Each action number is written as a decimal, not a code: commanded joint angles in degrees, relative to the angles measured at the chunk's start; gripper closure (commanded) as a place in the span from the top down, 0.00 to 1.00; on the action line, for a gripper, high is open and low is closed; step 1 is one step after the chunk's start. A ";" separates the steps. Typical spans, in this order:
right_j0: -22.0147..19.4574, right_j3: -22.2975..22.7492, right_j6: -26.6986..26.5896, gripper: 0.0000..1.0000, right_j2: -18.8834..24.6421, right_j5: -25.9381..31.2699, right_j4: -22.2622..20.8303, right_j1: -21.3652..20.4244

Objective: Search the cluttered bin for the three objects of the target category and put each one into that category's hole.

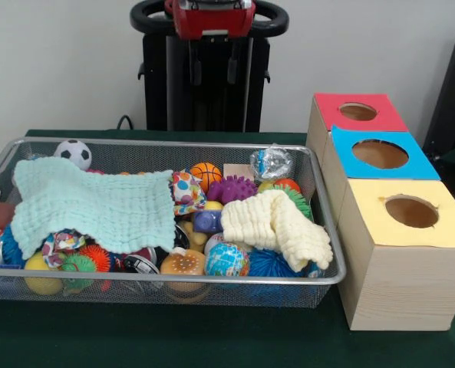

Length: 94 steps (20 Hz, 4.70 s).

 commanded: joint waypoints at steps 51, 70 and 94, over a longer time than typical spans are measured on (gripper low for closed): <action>-2.85 -18.20 -0.48 1.00 3.85 -11.58 -20.50 25.61; -0.22 -20.91 0.56 1.00 0.02 -11.14 -24.87 22.56; 4.10 -22.09 4.38 1.00 -6.32 -18.08 -30.12 24.82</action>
